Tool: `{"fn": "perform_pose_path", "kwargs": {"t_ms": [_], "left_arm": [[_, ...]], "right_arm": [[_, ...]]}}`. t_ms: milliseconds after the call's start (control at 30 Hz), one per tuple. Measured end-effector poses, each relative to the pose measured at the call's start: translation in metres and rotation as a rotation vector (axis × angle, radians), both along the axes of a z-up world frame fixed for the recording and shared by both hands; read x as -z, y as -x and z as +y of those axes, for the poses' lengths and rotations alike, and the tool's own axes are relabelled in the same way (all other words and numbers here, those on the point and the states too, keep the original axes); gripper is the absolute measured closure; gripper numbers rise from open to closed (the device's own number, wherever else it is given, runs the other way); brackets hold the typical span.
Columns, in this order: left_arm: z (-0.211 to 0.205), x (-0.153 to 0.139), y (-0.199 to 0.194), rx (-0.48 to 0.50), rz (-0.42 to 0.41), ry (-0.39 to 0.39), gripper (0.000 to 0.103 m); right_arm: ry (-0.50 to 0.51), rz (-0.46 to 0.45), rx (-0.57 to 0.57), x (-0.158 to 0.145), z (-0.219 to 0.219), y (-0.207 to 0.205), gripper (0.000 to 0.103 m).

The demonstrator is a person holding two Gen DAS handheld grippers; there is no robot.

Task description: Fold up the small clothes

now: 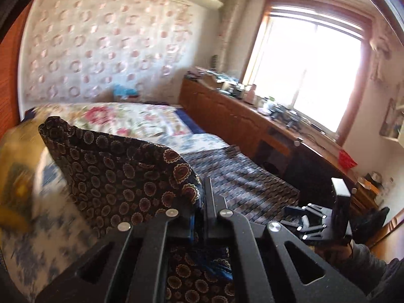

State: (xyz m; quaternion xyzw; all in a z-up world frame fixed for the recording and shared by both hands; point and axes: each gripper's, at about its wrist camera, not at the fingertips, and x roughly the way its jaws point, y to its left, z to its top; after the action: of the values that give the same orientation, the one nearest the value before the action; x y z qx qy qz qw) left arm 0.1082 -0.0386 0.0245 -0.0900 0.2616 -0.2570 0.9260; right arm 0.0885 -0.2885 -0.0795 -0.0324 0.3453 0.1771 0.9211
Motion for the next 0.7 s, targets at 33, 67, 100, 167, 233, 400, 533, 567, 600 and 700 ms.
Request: {"fn": "perform_pose_path", "kwargs": {"t_ms": [33, 67, 100, 167, 233, 400, 533, 567, 600, 700], "left_arm": [[-0.011, -0.006, -0.006, 0.019, -0.01, -0.003, 0.103], [-0.018, -0.012, -0.008, 0.032, -0.019, -0.003, 0.103], [-0.031, -0.02, -0.014, 0.056, -0.032, -0.001, 0.103], [-0.047, -0.032, -0.02, 0.09, -0.052, -0.002, 0.103], [-0.065, -0.043, -0.024, 0.121, -0.067, -0.01, 0.103], [-0.095, -0.055, -0.028, 0.171, -0.079, -0.035, 0.103], [-0.109, -0.041, -0.037, 0.197, -0.023, -0.104, 0.097], [-0.112, -0.038, -0.037, 0.214, -0.009, -0.111, 0.095], [-0.115, -0.035, -0.038, 0.218, -0.003, -0.114, 0.088], [-0.106, -0.027, -0.033, 0.197, 0.012, -0.109, 0.061]], "right_arm": [[-0.003, -0.003, 0.004, -0.001, -0.004, 0.0, 0.034], [-0.005, -0.008, 0.008, -0.003, -0.006, 0.001, 0.034], [-0.008, -0.013, 0.012, -0.004, -0.008, 0.001, 0.034], [-0.014, -0.022, 0.022, -0.009, -0.015, 0.002, 0.034], [-0.019, -0.033, 0.033, -0.014, -0.022, 0.004, 0.034], [-0.035, -0.047, 0.062, -0.021, -0.039, 0.007, 0.034], [-0.052, -0.041, 0.076, -0.021, -0.046, 0.007, 0.034], [-0.052, -0.04, 0.078, -0.021, -0.047, 0.007, 0.034], [-0.051, -0.038, 0.079, -0.02, -0.047, 0.006, 0.034], [-0.045, -0.037, 0.081, -0.02, -0.046, 0.006, 0.034]]}}
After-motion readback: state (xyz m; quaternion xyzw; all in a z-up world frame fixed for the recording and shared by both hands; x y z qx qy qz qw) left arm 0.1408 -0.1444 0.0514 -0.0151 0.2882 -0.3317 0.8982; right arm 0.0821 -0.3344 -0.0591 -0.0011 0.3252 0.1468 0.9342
